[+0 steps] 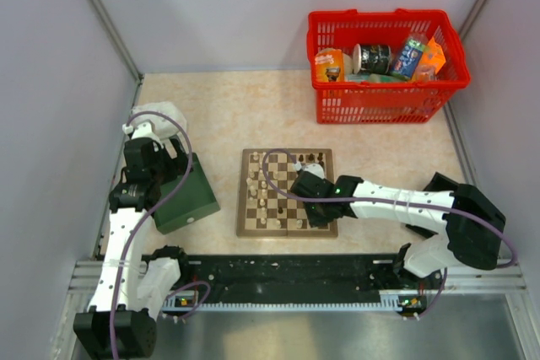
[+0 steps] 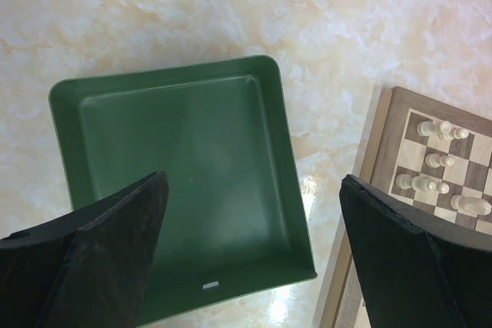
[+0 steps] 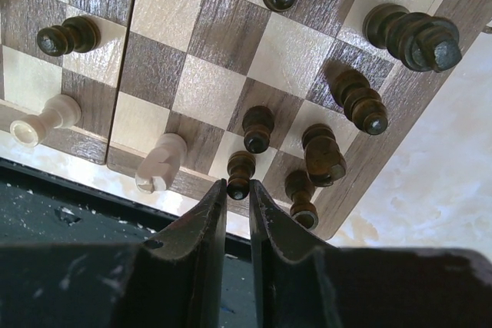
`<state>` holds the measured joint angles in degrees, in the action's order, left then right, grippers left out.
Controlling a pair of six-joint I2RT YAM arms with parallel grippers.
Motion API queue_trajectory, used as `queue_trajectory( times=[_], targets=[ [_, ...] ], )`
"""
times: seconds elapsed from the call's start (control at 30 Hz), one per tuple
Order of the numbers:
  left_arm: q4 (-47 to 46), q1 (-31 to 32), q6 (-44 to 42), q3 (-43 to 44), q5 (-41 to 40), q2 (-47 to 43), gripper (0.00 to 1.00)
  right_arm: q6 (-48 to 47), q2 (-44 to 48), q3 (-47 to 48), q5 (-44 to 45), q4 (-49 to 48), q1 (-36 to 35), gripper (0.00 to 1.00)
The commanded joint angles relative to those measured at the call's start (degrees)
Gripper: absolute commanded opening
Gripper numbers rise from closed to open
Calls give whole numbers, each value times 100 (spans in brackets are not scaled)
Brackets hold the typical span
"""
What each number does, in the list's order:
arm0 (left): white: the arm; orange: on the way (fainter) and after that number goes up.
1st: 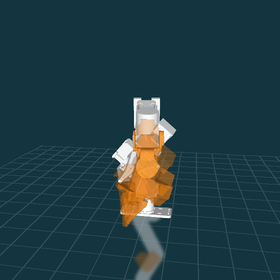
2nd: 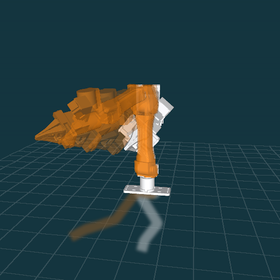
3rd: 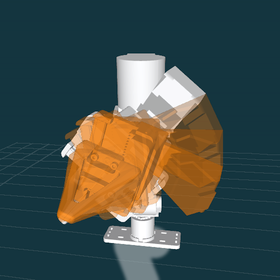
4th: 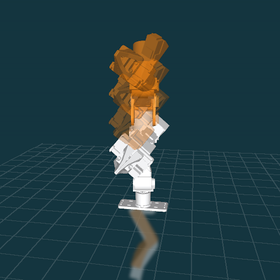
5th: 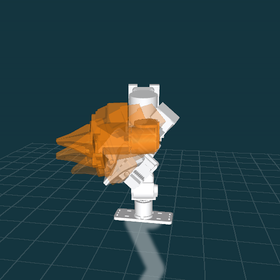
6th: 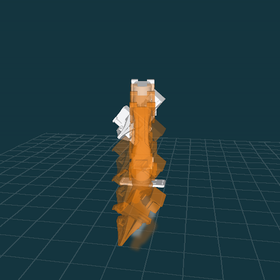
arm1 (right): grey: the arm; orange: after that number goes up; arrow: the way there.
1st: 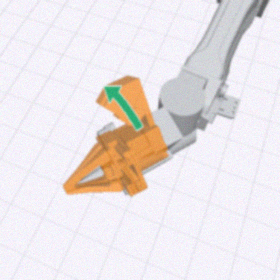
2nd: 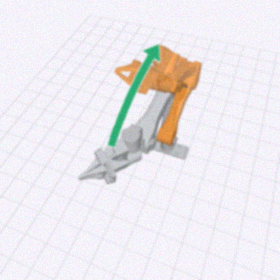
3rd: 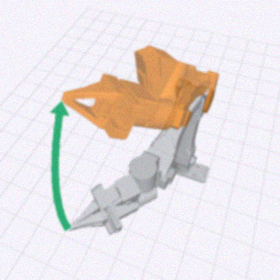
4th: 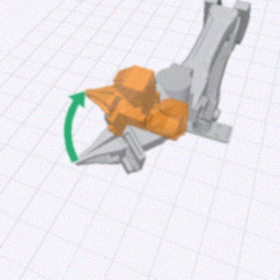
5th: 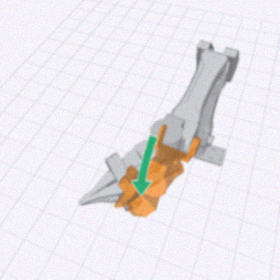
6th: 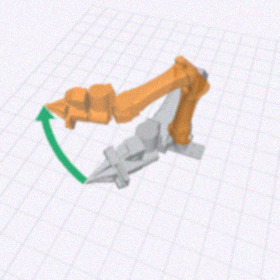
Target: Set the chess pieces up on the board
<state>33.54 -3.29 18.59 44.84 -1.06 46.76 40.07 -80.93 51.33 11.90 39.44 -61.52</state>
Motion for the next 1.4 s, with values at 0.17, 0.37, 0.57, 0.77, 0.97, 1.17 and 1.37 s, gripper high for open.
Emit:
queue_trajectory(
  times=[0.17,0.37,0.57,0.77,0.97,1.17,1.37],
  targets=[
    [-120,4,22,34,18,-27,99,-26,-2,9,-21,-147,-80,18],
    [-111,4,13,25,18,-27,99,-26,24,61,-65,-51,-71,18],
    [-111,4,22,25,9,-36,99,-52,15,114,23,116,-80,17],
    [-128,4,22,34,27,-18,99,-35,-37,70,58,64,-80,18],
    [-128,4,31,25,27,-9,99,-35,-55,61,14,-59,-80,18],
    [-128,4,31,34,36,-18,99,-26,-81,61,14,-59,-80,21],
    [-128,4,31,34,36,-18,99,-70,7,166,31,-59,-80,26]
  ],
)
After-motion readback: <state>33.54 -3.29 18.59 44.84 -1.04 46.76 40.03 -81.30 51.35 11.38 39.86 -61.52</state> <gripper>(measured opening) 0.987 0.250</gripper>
